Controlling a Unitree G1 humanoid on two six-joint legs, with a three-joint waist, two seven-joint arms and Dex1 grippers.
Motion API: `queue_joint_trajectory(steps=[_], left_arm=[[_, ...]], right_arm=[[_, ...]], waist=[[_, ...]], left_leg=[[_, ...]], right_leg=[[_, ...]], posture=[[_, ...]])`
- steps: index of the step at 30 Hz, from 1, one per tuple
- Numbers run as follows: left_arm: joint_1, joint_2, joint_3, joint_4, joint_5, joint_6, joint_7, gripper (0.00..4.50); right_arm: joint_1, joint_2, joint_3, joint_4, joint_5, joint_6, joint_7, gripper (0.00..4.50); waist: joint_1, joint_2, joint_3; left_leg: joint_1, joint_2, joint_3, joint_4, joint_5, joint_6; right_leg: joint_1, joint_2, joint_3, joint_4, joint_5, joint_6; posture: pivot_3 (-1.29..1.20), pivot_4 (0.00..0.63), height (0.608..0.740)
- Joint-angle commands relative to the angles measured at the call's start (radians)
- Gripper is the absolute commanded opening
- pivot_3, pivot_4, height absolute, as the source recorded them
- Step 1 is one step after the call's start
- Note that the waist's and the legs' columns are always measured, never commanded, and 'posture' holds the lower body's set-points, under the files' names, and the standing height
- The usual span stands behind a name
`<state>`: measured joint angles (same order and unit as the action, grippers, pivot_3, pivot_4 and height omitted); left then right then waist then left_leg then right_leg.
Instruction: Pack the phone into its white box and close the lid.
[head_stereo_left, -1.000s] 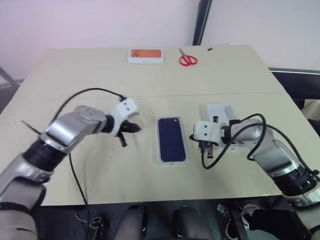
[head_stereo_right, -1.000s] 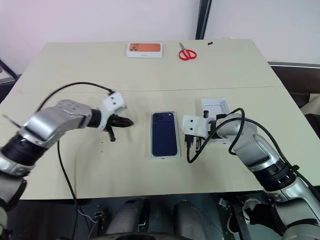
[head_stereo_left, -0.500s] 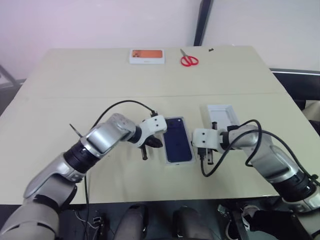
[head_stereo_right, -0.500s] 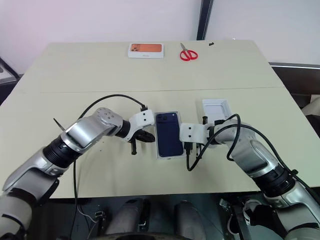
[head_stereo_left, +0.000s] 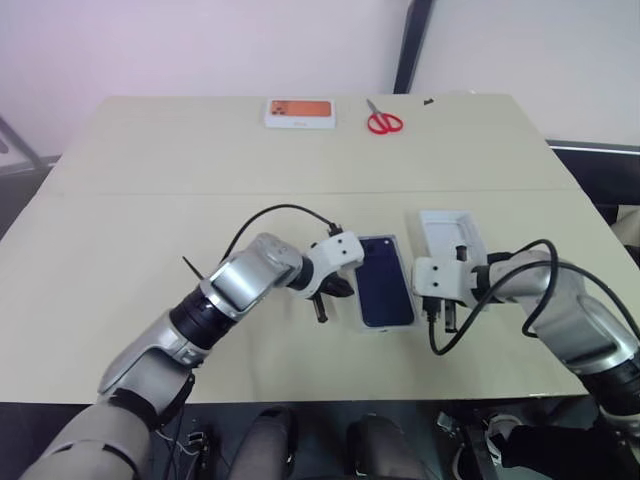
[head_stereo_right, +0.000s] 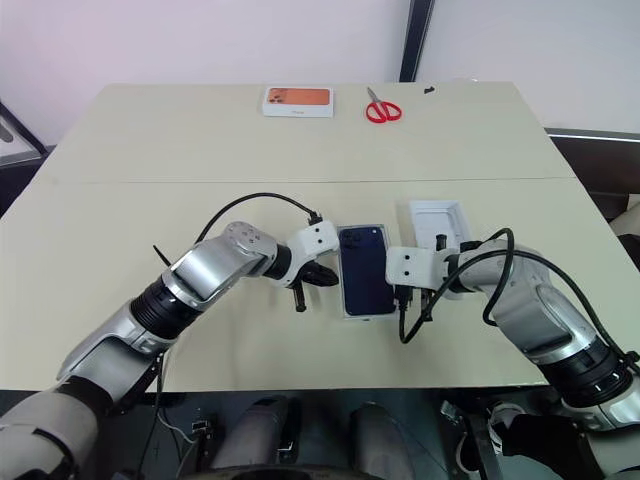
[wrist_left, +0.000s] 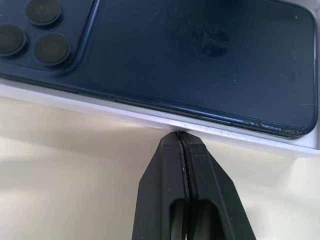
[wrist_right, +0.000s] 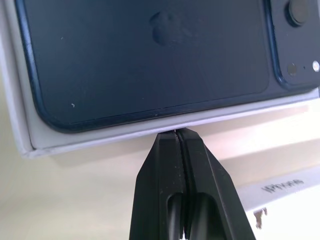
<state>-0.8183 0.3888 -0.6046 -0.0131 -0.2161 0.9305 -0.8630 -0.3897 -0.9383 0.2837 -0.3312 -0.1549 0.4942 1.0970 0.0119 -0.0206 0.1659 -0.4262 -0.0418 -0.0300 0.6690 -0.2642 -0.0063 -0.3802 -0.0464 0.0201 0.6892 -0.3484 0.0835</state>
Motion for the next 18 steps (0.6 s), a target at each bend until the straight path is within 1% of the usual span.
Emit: queue_joint_trajectory(steps=[1, 9, 13, 14, 17, 18], left_arm=[[-0.001, -0.037, 0.010, -0.007, -0.001, -0.009, -0.007, 0.04], [0.005, -0.023, 0.039, 0.008, 0.014, -0.009, -0.005, 0.04], [0.017, -0.005, 0.050, -0.008, 0.014, -0.002, -0.007, 0.04], [0.020, 0.000, 0.054, -0.011, 0.014, 0.000, -0.007, 0.04], [0.032, 0.024, 0.082, -0.027, 0.010, 0.010, -0.006, 0.04], [0.038, 0.035, 0.098, -0.033, 0.006, 0.013, -0.004, 0.01]], right_arm=[[-0.012, 0.000, -0.023, -0.046, 0.018, -0.018, 0.004, 0.00], [-0.005, -0.015, -0.019, -0.027, 0.008, -0.033, 0.015, 0.00], [-0.005, -0.032, -0.038, -0.008, 0.008, -0.047, 0.013, 0.00], [-0.009, -0.033, -0.048, -0.004, 0.016, -0.043, 0.012, 0.00], [-0.027, -0.035, -0.090, -0.012, 0.071, -0.006, 0.034, 0.00], [-0.034, -0.036, -0.107, -0.020, 0.095, 0.013, 0.046, 0.26]], waist=[[0.001, 0.000, 0.000], [0.000, 0.000, 0.000], [0.000, 0.000, 0.000], [0.000, 0.000, 0.000], [-0.001, 0.000, 0.000], [-0.002, 0.000, 0.000]], left_leg=[[0.000, 0.000, 0.000, 0.000, 0.000, 0.000], [0.000, 0.000, 0.000, 0.000, 0.000, 0.000], [0.000, 0.000, 0.000, 0.000, 0.001, -0.002], [0.000, 0.000, 0.000, 0.000, 0.002, -0.004], [0.000, 0.000, 0.000, 0.000, 0.002, -0.004], [0.000, 0.000, 0.000, 0.000, 0.002, -0.004]], right_leg=[[0.000, 0.000, 0.000, 0.000, 0.000, 0.000], [0.000, 0.000, 0.000, 0.000, 0.000, 0.000], [0.000, 0.000, 0.000, 0.000, 0.000, 0.000], [0.000, 0.000, 0.000, 0.000, 0.000, 0.000], [0.000, 0.000, 0.000, 0.000, 0.000, 0.000], [0.000, 0.000, 0.000, 0.000, 0.000, 0.000]], posture=[[0.00, 0.150, 0.740], [0.00, 0.150, 0.740], [0.00, 0.150, 0.740], [0.00, 0.150, 0.740], [0.00, 0.150, 0.740], [0.00, 0.150, 0.740]])
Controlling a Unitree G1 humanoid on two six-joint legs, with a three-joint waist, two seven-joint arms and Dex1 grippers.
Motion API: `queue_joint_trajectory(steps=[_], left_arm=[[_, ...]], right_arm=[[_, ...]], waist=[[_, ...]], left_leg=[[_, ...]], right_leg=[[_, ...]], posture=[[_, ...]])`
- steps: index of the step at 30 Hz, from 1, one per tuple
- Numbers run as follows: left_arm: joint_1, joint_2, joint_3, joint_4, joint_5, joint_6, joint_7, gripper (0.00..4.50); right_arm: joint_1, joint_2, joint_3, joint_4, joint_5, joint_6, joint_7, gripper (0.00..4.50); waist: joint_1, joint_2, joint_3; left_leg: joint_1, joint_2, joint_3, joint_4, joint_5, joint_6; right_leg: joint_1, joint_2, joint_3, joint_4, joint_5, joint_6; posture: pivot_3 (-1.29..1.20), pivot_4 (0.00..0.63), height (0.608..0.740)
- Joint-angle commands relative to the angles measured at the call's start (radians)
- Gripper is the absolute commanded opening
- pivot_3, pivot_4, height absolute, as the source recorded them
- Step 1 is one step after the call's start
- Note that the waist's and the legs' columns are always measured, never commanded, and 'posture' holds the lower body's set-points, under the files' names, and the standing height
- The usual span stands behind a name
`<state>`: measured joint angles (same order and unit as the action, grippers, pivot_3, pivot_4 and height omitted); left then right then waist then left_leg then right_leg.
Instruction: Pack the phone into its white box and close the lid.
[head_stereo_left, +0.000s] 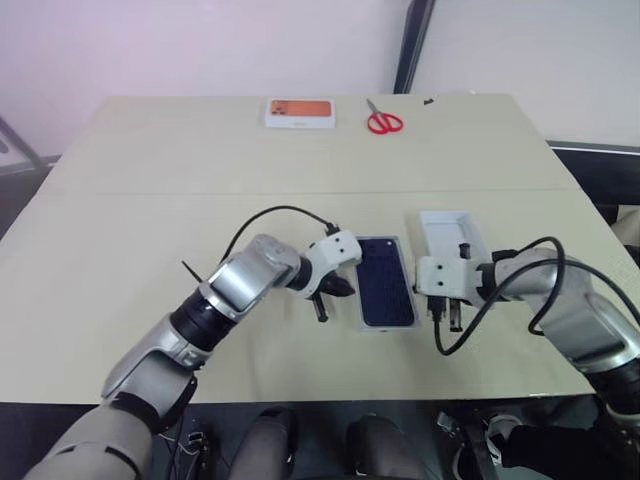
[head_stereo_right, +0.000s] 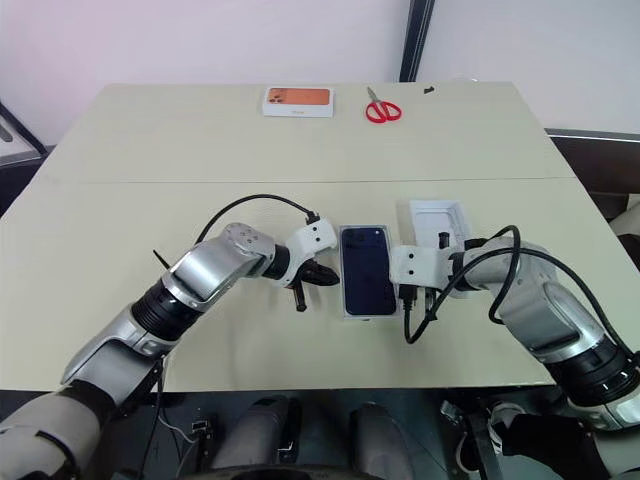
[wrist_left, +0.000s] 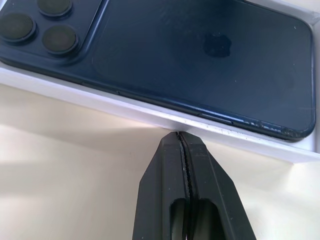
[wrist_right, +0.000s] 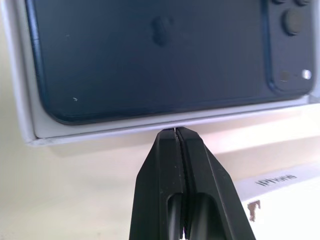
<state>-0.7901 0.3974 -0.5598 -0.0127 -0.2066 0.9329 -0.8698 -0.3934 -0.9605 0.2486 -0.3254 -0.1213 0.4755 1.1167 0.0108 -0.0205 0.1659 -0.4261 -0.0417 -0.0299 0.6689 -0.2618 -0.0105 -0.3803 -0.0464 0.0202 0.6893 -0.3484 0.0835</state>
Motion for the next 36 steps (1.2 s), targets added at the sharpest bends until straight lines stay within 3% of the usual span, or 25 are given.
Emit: queue_joint_trajectory(steps=[1, 2, 7, 8, 14, 20, 29, 32, 36], left_arm=[[0.015, 0.038, 0.070, -0.039, -0.007, 0.012, 0.004, 0.00], [0.022, 0.053, 0.090, -0.045, -0.011, 0.012, 0.004, 0.00], [0.063, 0.130, 0.171, -0.083, -0.032, -0.008, -0.017, 0.00], [0.088, 0.148, 0.213, -0.094, -0.045, -0.060, -0.026, 0.00], [0.228, 0.192, 0.355, -0.153, -0.091, -0.299, -0.074, 0.00], [0.336, 0.199, 0.396, -0.181, -0.112, -0.502, -0.154, 0.00], [0.377, 0.207, 0.398, -0.208, -0.153, -0.554, -0.226, 0.00], [0.381, 0.206, 0.399, -0.211, -0.153, -0.556, -0.228, 0.00], [0.386, 0.205, 0.403, -0.213, -0.156, -0.559, -0.229, 0.00]], right_arm=[[-0.037, -0.016, -0.087, -0.032, 0.083, 0.048, 0.035, 0.58], [-0.046, -0.016, -0.106, -0.038, 0.107, 0.069, 0.043, 0.84], [-0.087, -0.006, -0.179, -0.050, 0.189, 0.194, 0.020, 3.43], [-0.111, 0.007, -0.190, -0.038, 0.205, 0.306, -0.003, 3.89], [-0.212, 0.107, -0.216, 0.066, 0.262, 0.752, -0.167, 3.89], [-0.332, 0.206, -0.189, 0.151, 0.271, 1.087, -0.338, 3.89], [-0.436, 0.325, -0.232, 0.360, 0.345, 1.139, -0.548, 3.89], [-0.442, 0.338, -0.244, 0.390, 0.375, 1.139, -0.615, 2.62], [-0.444, 0.332, -0.251, 0.379, 0.453, 1.139, -0.677, 0.51]], waist=[[-0.002, 0.000, 0.000], [-0.003, 0.000, 0.000], [-0.006, 0.000, 0.000], [-0.005, 0.000, 0.000], [0.000, 0.001, 0.000], [-0.001, 0.001, 0.000], [-0.009, 0.001, 0.000], [-0.012, 0.001, 0.000], [-0.020, 0.001, 0.000]], left_leg=[[0.000, 0.000, 0.000, 0.000, 0.000, 0.000], [0.000, 0.000, 0.000, 0.000, 0.000, 0.000], [0.000, 0.000, 0.000, -0.001, 0.000, 0.000], [0.000, 0.000, 0.000, -0.001, 0.000, 0.000], [0.000, 0.000, 0.000, -0.001, 0.000, 0.000], [-0.001, 0.000, 0.001, -0.002, 0.000, 0.000], [-0.001, 0.000, 0.001, -0.003, -0.003, 0.005], [-0.001, 0.000, 0.001, -0.003, -0.003, 0.005], [-0.001, 0.000, 0.001, -0.003, -0.003, 0.005]], right_leg=[[0.000, 0.000, 0.000, 0.000, 0.000, 0.000], [0.000, 0.000, 0.000, 0.000, 0.000, 0.000], [-0.001, 0.000, 0.000, 0.000, 0.000, 0.000], [-0.001, 0.000, 0.000, 0.000, 0.000, 0.000], [-0.001, -0.001, 0.000, 0.000, 0.000, 0.000], [-0.004, -0.001, 0.001, 0.000, 0.000, 0.000], [-0.005, -0.001, 0.001, 0.001, 0.000, 0.000], [-0.005, -0.001, 0.001, 0.002, 0.000, 0.000], [-0.005, -0.001, 0.001, 0.002, 0.000, 0.000]], posture=[[0.00, 0.150, 0.740], [0.00, 0.150, 0.740], [0.00, 0.150, 0.740], [0.00, 0.150, 0.740], [0.00, 0.150, 0.740], [0.00, 0.150, 0.740], [0.00, 0.150, 0.740], [0.00, 0.150, 0.740], [0.00, 0.150, 0.740]])
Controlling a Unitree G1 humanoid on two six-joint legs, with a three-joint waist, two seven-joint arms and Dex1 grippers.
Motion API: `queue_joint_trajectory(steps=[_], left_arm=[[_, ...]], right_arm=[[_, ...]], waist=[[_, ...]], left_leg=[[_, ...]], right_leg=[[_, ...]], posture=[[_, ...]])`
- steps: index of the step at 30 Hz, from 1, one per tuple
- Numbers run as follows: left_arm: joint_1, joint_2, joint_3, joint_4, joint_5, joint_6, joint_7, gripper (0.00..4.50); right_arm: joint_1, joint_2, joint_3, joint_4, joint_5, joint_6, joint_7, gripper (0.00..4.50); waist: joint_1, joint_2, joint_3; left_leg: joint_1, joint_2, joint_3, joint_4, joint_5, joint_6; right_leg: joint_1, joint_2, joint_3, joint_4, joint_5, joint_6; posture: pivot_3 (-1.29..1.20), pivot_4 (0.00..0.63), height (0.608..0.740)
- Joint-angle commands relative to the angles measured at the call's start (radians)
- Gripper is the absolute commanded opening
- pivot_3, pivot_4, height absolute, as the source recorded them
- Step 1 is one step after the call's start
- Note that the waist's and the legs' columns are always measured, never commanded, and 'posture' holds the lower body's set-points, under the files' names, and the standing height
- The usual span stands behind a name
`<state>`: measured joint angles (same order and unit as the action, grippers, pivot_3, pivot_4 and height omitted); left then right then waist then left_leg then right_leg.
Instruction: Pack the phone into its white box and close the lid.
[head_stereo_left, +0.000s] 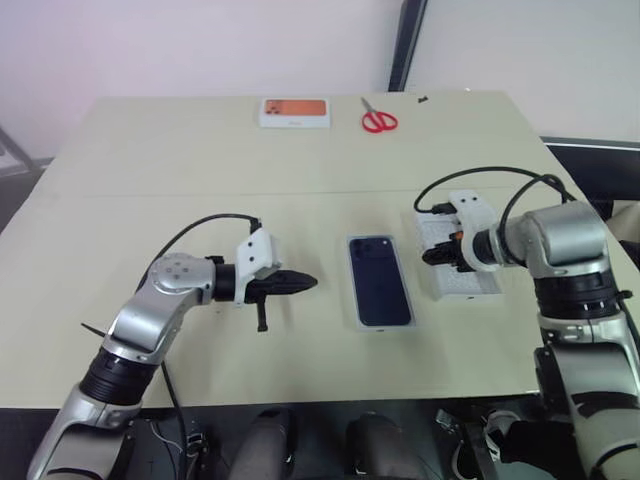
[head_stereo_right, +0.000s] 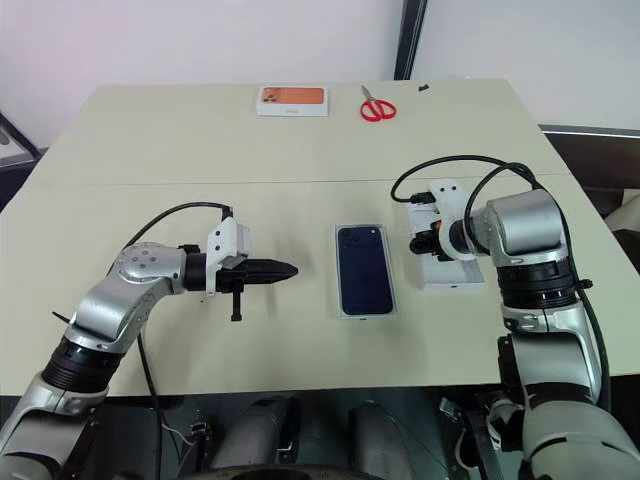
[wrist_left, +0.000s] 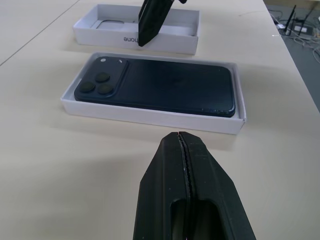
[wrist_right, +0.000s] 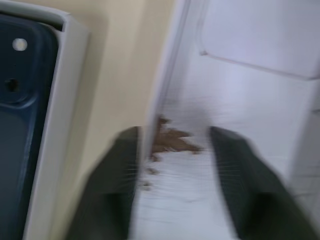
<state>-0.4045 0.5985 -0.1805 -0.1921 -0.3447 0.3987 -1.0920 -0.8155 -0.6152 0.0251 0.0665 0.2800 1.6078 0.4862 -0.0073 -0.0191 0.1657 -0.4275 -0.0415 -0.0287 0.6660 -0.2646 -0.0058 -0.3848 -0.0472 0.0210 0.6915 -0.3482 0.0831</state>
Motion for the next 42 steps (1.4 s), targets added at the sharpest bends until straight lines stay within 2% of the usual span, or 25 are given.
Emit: queue_joint_trajectory(steps=[1, 5, 10, 13, 16, 17, 19, 23, 27, 31, 37, 42], left_arm=[[0.002, 0.003, 0.025, -0.033, -0.020, -0.026, -0.007, 0.00], [0.007, -0.001, 0.036, -0.027, -0.028, -0.029, 0.005, 0.00], [0.022, -0.001, 0.123, 0.020, -0.043, -0.032, 0.073, 0.00], [0.035, 0.007, 0.161, 0.068, -0.026, -0.073, 0.093, 0.00], [0.029, 0.017, 0.178, 0.103, -0.016, -0.091, 0.100, 0.00], [0.022, 0.019, 0.184, 0.110, -0.017, -0.094, 0.101, 0.00], [0.005, 0.023, 0.195, 0.122, -0.022, -0.092, 0.104, 0.00], [-0.025, 0.029, 0.202, 0.140, -0.030, -0.092, 0.094, 0.00], [-0.041, 0.027, 0.188, 0.114, -0.049, -0.074, 0.070, 0.00], [-0.053, 0.029, 0.171, 0.089, -0.069, -0.050, 0.041, 0.00], [-0.066, 0.034, 0.128, 0.092, -0.053, -0.038, 0.003, 0.00], [-0.073, 0.025, 0.076, 0.089, -0.035, -0.036, -0.020, 0.00]], right_arm=[[-0.026, -0.019, -0.034, -0.014, 0.080, 0.007, -0.064, 0.04], [-0.057, -0.053, -0.062, -0.026, 0.208, 0.007, -0.121, 0.04], [-0.146, -0.063, -0.233, -0.088, 0.473, 0.007, -0.083, 0.04], [-0.128, -0.012, -0.339, -0.022, 0.861, 0.007, -0.196, 0.04], [-0.081, 0.072, -0.372, 0.023, 1.220, 0.007, -0.415, 0.04], [-0.026, 0.049, -0.294, -0.014, 1.431, -0.100, -0.544, 0.04], [0.055, 0.081, -0.207, -0.076, 1.654, -0.249, -0.694, 0.04], [0.201, 0.294, -0.151, -0.221, 1.692, -0.399, -0.836, 0.04], [0.359, 0.423, -0.101, -0.331, 1.692, -0.500, -1.011, 0.04], [0.434, 0.434, -0.097, -0.346, 1.692, -0.530, -1.131, 0.04], [0.410, 0.385, -0.146, -0.288, 1.692, -0.515, -1.202, 0.04], [0.351, 0.332, -0.194, -0.224, 1.692, -0.482, -1.184, 2.42]], waist=[[-0.004, 0.000, 0.000], [-0.008, 0.000, 0.000], [-0.010, 0.002, 0.001], [-0.010, 0.001, 0.001], [-0.011, 0.001, 0.001], [-0.008, 0.001, 0.001], [-0.004, 0.001, 0.001], [-0.014, 0.001, 0.001], [-0.013, 0.001, 0.001], [-0.012, 0.001, 0.001], [-0.014, 0.002, 0.001], [-0.012, 0.002, 0.001]], left_leg=[[0.000, 0.000, 0.000, 0.000, 0.000, 0.000], [0.000, 0.000, 0.000, 0.000, 0.000, 0.000], [-0.001, 0.000, 0.001, -0.001, 0.000, 0.000], [-0.001, 0.001, 0.001, -0.002, 0.000, 0.000], [0.000, 0.001, 0.001, -0.001, 0.000, 0.001], [0.000, 0.001, 0.001, -0.001, 0.000, 0.001], [-0.002, 0.001, 0.001, 0.000, 0.000, 0.001], [-0.004, 0.001, 0.001, 0.002, -0.001, 0.002], [-0.003, 0.001, 0.001, 0.001, -0.001, 0.002], [-0.003, 0.001, 0.001, 0.002, 0.000, 0.001], [-0.002, 0.001, 0.001, 0.001, 0.000, 0.001], [-0.002, 0.001, 0.002, 0.001, 0.000, 0.001]], right_leg=[[0.000, 0.000, 0.000, 0.000, 0.000, 0.000], [-0.001, 0.000, 0.000, 0.001, 0.000, 0.000], [-0.003, 0.000, 0.001, 0.002, 0.000, 0.000], [-0.003, 0.001, 0.000, 0.003, 0.000, 0.000], [-0.002, 0.001, 0.001, 0.003, 0.000, 0.000], [-0.002, 0.001, 0.000, 0.003, 0.000, 0.000], [-0.002, 0.000, 0.000, 0.003, 0.000, 0.000], [-0.004, 0.001, 0.000, 0.004, 0.000, 0.000], [-0.005, 0.001, 0.000, 0.006, 0.000, 0.000], [-0.004, 0.001, 0.000, 0.005, 0.000, 0.000], [-0.004, 0.001, 0.000, 0.005, 0.000, 0.000], [-0.004, 0.001, 0.001, 0.005, 0.000, 0.000]], posture=[[0.00, 0.150, 0.740], [0.00, 0.150, 0.740], [0.00, 0.150, 0.740], [0.00, 0.150, 0.740], [0.00, 0.150, 0.740], [0.00, 0.150, 0.740], [0.00, 0.150, 0.740], [0.00, 0.150, 0.740], [0.00, 0.150, 0.740], [0.00, 0.150, 0.740], [0.00, 0.150, 0.740], [0.00, 0.150, 0.740]])
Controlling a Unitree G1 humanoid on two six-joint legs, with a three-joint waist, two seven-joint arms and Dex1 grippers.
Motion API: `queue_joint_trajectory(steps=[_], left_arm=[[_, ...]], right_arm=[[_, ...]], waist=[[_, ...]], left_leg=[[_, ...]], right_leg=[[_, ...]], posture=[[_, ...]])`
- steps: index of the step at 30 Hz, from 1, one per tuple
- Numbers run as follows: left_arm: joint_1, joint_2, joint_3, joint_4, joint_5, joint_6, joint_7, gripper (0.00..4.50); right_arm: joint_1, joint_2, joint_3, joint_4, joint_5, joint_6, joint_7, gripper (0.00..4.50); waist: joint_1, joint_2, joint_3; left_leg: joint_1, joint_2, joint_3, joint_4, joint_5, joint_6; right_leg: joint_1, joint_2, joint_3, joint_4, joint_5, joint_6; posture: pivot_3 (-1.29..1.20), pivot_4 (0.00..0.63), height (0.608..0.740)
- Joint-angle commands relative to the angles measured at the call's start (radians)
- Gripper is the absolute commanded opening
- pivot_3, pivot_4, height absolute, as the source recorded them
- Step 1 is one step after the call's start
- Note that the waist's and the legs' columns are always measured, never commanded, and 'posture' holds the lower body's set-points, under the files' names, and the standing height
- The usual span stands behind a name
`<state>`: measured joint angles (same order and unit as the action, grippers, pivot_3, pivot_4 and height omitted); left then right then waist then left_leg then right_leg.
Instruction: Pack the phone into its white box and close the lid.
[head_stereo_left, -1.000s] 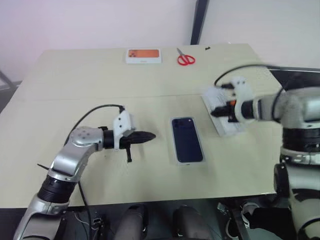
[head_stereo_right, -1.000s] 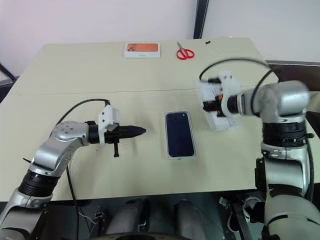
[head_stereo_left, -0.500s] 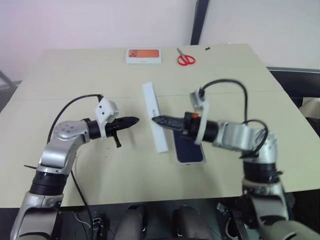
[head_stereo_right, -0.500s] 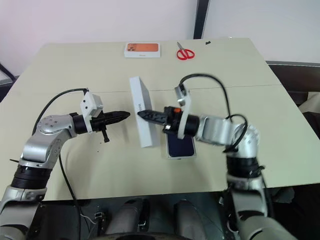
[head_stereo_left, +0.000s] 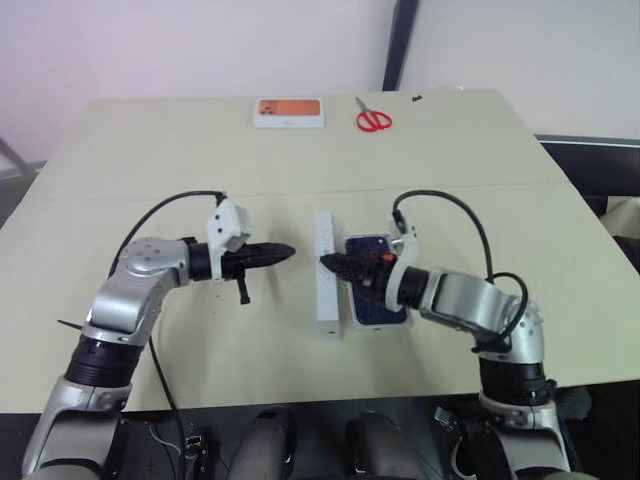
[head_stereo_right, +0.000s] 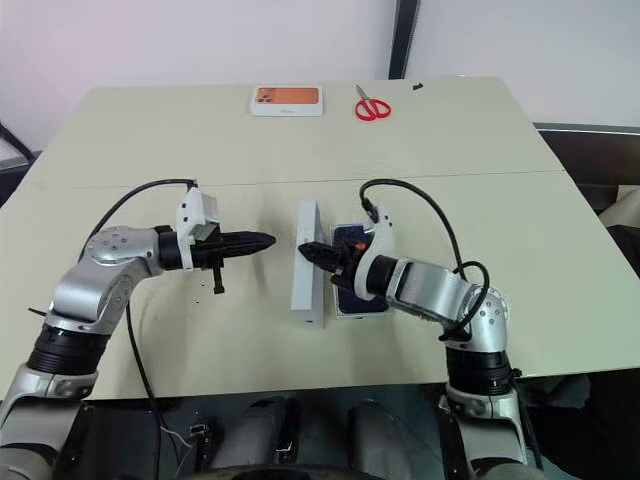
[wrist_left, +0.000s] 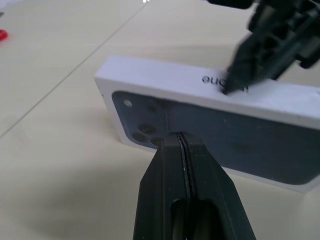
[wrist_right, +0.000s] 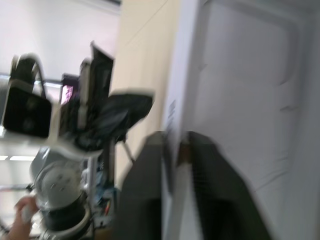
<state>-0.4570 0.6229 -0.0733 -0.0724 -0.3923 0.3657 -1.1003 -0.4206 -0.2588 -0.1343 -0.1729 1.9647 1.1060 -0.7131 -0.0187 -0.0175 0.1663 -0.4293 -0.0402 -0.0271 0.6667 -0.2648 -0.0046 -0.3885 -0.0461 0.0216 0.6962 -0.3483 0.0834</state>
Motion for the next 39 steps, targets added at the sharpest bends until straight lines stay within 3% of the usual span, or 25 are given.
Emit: queue_joint_trajectory(steps=[1, 4, 6, 9, 19, 22, 27, 29, 36, 39], left_arm=[[-0.023, -0.005, -0.044, -0.029, 0.025, -0.006, -0.008, 0.00], [-0.041, -0.033, -0.093, -0.021, 0.059, 0.005, 0.016, 0.00], [-0.056, -0.057, -0.128, -0.019, 0.081, 0.010, 0.028, 0.00], [-0.097, -0.103, -0.173, 0.000, 0.118, 0.026, 0.062, 0.00], [-0.190, -0.236, -0.266, 0.064, 0.210, -0.009, 0.111, 0.00], [-0.188, -0.213, -0.231, 0.068, 0.202, 0.000, 0.111, 0.00], [-0.165, -0.098, -0.175, 0.051, 0.186, 0.008, 0.061, 0.00], [-0.144, -0.035, -0.162, 0.037, 0.174, 0.007, 0.007, 0.00], [-0.121, 0.055, -0.149, 0.000, 0.126, 0.033, -0.104, 0.00], [-0.107, 0.084, -0.208, -0.027, 0.157, 0.047, -0.145, 0.00]], right_arm=[[-0.059, -0.041, -0.039, 0.028, 0.008, 0.034, 0.031, 2.92], [-0.131, -0.161, -0.028, 0.073, 0.008, 0.098, 0.115, 4.41], [-0.198, -0.297, 0.008, 0.094, -0.007, 0.160, 0.190, 4.41], [-0.272, -0.446, 0.053, 0.100, -0.149, 0.234, 0.339, 4.41], [-0.307, -0.643, 0.217, -0.023, -0.782, 0.112, 0.870, 4.41], [-0.293, -0.668, 0.248, -0.037, -0.925, 0.043, 0.971, 3.53], [-0.274, -0.764, 0.359, -0.089, -1.205, -0.115, 1.169, 0.89], [-0.247, -0.822, 0.427, -0.129, -1.339, -0.224, 1.269, 0.05], [-0.211, -0.808, 0.451, -0.160, -1.515, -0.347, 1.419, 0.05], [-0.200, -0.789, 0.472, -0.186, -1.573, -0.379, 1.463, 0.05]], waist=[[-0.001, 0.000, 0.000], [0.000, 0.000, 0.000], [0.001, 0.001, 0.000], [0.006, 0.001, 0.001], [0.005, 0.000, 0.000], [0.004, 0.000, 0.000], [0.005, 0.001, 0.000], [0.005, 0.001, 0.000], [0.008, 0.001, 0.001], [0.006, 0.001, 0.001]], left_leg=[[0.000, 0.000, 0.000, 0.000, 0.000, 0.000], [0.000, 0.000, 0.000, 0.000, 0.000, 0.000], [0.000, 0.000, 0.001, 0.000, 0.000, 0.000], [-0.001, 0.000, 0.001, 0.000, 0.000, 0.001], [-0.003, 0.000, 0.001, 0.000, -0.001, 0.001], [-0.003, 0.000, 0.001, 0.000, -0.001, 0.001], [-0.003, 0.000, 0.001, 0.000, -0.001, 0.001], [-0.003, 0.000, 0.000, 0.000, -0.001, 0.001], [-0.003, 0.000, 0.000, 0.001, 0.000, 0.001], [-0.003, 0.000, 0.000, 0.001, 0.000, 0.001]], right_leg=[[0.000, 0.000, 0.000, 0.000, 0.000, 0.000], [0.000, 0.000, 0.000, 0.000, 0.000, 0.000], [0.000, 0.000, 0.000, 0.000, 0.000, 0.000], [0.000, 0.000, 0.000, -0.001, 0.000, 0.000], [-0.001, 0.000, 0.000, -0.003, 0.000, 0.000], [-0.001, 0.000, 0.000, -0.002, 0.000, 0.000], [-0.002, 0.000, 0.000, -0.002, 0.000, 0.000], [-0.002, 0.000, 0.000, -0.003, 0.000, 0.000], [-0.001, 0.000, 0.000, -0.004, 0.000, 0.000], [-0.001, 0.000, 0.000, -0.004, 0.000, 0.000]], posture=[[0.00, 0.150, 0.740], [0.00, 0.150, 0.740], [0.00, 0.150, 0.740], [0.00, 0.150, 0.740], [0.00, 0.150, 0.740], [0.00, 0.150, 0.740], [0.00, 0.150, 0.740], [0.00, 0.150, 0.740], [0.00, 0.150, 0.740], [0.00, 0.150, 0.740]])
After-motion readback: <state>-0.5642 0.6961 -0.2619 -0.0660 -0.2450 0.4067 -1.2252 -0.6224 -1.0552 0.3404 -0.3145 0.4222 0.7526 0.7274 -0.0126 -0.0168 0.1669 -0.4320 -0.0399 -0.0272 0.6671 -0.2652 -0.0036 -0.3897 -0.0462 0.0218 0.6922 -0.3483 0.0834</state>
